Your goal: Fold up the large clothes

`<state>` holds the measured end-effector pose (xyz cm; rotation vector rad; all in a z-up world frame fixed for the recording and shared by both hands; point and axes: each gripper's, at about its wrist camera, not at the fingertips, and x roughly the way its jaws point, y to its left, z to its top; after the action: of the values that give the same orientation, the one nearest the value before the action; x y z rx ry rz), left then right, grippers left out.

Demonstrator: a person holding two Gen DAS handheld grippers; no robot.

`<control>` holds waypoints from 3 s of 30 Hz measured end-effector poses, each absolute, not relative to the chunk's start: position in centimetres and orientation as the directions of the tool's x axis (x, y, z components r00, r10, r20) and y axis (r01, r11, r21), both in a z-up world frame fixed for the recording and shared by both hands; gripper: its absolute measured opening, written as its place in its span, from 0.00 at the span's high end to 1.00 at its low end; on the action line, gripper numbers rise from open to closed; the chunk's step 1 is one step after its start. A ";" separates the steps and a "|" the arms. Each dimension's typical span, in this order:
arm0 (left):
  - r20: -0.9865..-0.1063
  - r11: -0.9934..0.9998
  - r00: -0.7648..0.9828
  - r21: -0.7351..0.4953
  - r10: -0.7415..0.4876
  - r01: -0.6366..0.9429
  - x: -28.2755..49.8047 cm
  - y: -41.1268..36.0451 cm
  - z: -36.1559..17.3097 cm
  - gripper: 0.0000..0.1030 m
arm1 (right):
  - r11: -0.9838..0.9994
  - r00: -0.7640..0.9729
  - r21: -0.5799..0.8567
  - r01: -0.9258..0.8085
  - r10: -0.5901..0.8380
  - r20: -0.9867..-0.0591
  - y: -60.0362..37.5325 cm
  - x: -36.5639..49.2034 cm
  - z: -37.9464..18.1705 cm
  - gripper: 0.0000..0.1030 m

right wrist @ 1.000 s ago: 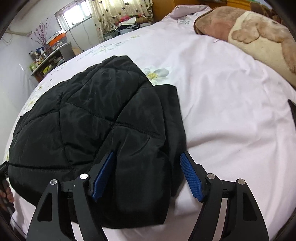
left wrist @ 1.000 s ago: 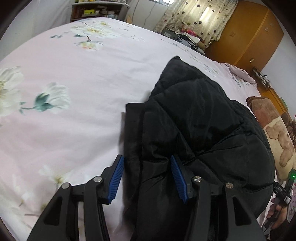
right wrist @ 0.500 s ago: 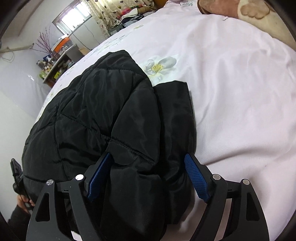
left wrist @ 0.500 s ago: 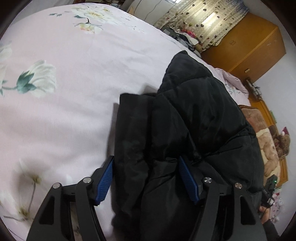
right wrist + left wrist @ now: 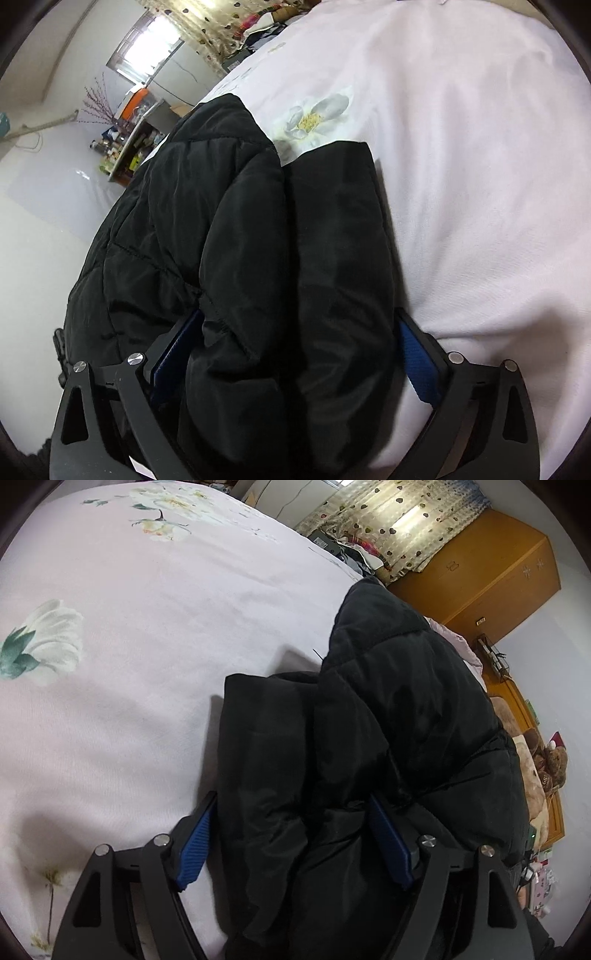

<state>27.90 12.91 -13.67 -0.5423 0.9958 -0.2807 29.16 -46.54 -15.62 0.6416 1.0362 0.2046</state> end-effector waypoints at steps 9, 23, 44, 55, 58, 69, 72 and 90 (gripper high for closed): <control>-0.728 0.831 0.485 -0.556 -0.485 -0.003 29.6 11.4 -14.2 0.20 | 0.776 0.485 0.621 0.112 0.503 -0.716 -45.8 29.9 -15.7 0.34; -0.722 0.899 0.568 -0.429 -0.396 0.081 27.0 10.0 -5.6 0.72 | 0.842 0.532 0.534 0.076 0.419 -0.736 -45.2 28.8 -9.0 0.74; -0.642 0.913 0.675 -0.388 -0.364 0.124 18.0 15.7 2.4 0.73 | 0.835 0.608 0.542 -0.090 0.477 -0.635 -40.5 22.2 -0.5 0.75; -0.600 0.900 0.689 -0.392 -0.407 0.190 22.8 11.0 4.6 0.72 | 0.857 0.651 0.509 -0.076 0.430 -0.626 -44.2 25.0 1.7 0.74; -0.595 0.895 0.683 -0.390 -0.423 0.215 25.2 8.8 4.5 0.72 | 0.862 0.670 0.504 -0.052 0.404 -0.622 -46.5 27.0 1.8 0.74; -0.693 0.910 0.596 -0.366 -0.405 0.194 31.0 4.1 -4.5 0.71 | 0.866 0.636 0.501 0.018 0.377 -0.674 -51.0 33.3 -4.9 0.73; -0.760 0.929 0.541 -0.346 -0.360 0.131 31.4 4.6 -9.1 0.66 | 0.855 0.596 0.514 0.073 0.376 -0.709 -51.5 34.6 -8.8 0.68; -0.661 0.958 0.694 -0.208 -0.286 0.196 29.2 4.4 -1.1 0.52 | 0.960 0.736 0.252 0.119 0.085 -0.671 -49.5 31.4 -1.8 0.33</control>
<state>29.25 4.36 -1.13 -0.1252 0.7578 -0.2697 31.35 -49.52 -1.80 0.2888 0.7455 -0.0191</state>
